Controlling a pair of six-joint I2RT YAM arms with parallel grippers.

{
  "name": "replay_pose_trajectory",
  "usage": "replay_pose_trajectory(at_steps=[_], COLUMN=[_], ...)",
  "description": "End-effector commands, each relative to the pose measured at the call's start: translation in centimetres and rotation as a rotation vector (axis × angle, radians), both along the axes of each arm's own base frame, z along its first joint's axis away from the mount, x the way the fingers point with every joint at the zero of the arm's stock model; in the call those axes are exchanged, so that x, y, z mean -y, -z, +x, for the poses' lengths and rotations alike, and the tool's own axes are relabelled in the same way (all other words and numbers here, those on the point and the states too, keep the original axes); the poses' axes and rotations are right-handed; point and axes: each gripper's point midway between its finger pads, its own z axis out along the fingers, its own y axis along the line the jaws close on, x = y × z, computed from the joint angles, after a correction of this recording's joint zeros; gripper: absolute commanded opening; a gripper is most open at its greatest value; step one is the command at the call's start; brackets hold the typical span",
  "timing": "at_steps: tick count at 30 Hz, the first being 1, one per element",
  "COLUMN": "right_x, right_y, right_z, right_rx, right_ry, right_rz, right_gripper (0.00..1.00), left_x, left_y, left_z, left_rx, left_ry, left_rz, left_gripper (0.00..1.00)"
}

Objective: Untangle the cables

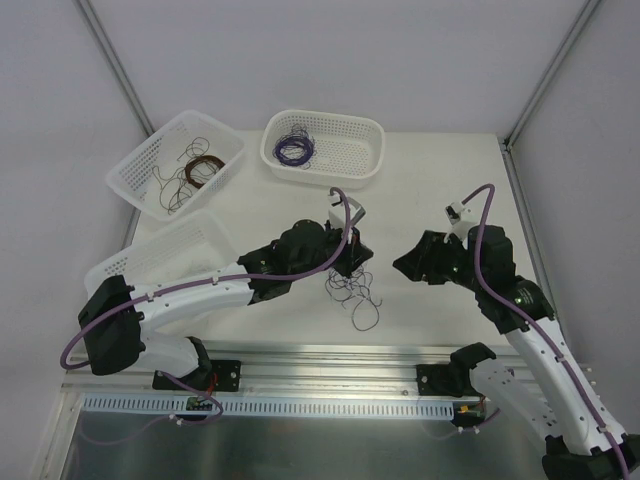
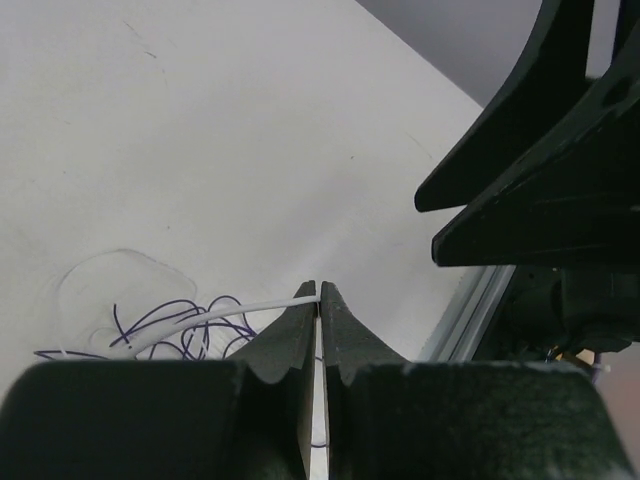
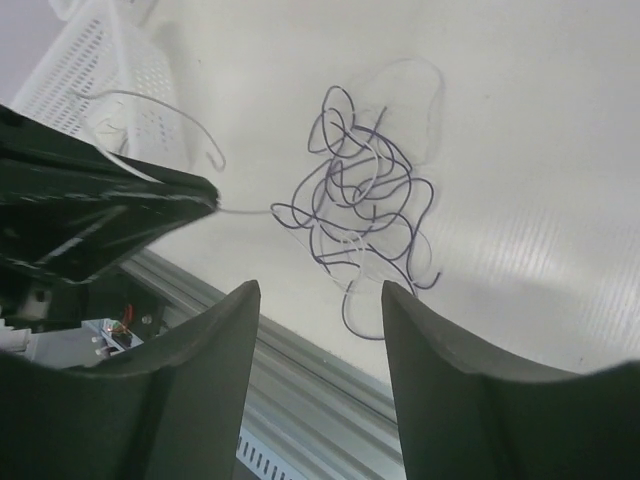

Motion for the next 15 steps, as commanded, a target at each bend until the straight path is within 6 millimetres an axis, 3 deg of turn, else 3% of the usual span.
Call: replay_pose_trajectory(at_steps=[1,2,3,4,6,8,11,15], right_x=[0.6,0.2,-0.5,-1.1,-2.1,-3.0,-4.1,-5.3], right_y=[1.1,2.7,2.7,4.6,5.5,8.0,10.0,10.8], right_z=[0.8,0.5,0.8,0.4,0.7,0.4,0.5,1.0], right_rx=[0.031,-0.012,-0.008,-0.063,-0.071,-0.137,-0.175,-0.179], right_ry=[0.032,0.013,0.001,-0.026,-0.045,-0.079,-0.108,-0.127], right_rz=[-0.028,-0.022,0.013,0.024,0.061,0.068,0.055,0.072], right_gripper=[0.56,0.57,0.6,0.6,0.61,0.61,0.61,0.61], left_x=[-0.7,-0.9,-1.0,-1.1,-1.3,-1.5,-1.9,-2.6], left_y=[-4.4,-4.7,-5.0,-5.2,-5.9,-6.6,-7.6,-8.8], left_z=[0.9,1.0,1.1,1.1,1.2,1.1,1.1,1.1], left_rx=[-0.005,-0.02,-0.023,-0.028,-0.031,-0.031,-0.027,-0.013], left_ry=[-0.099,-0.121,-0.13,-0.139,-0.155,-0.159,-0.17,-0.187], left_rz=[-0.109,-0.127,-0.137,-0.144,-0.168,-0.186,-0.21,-0.232], left_gripper=[0.0,0.0,0.0,0.0,0.0,0.0,0.0,0.0])
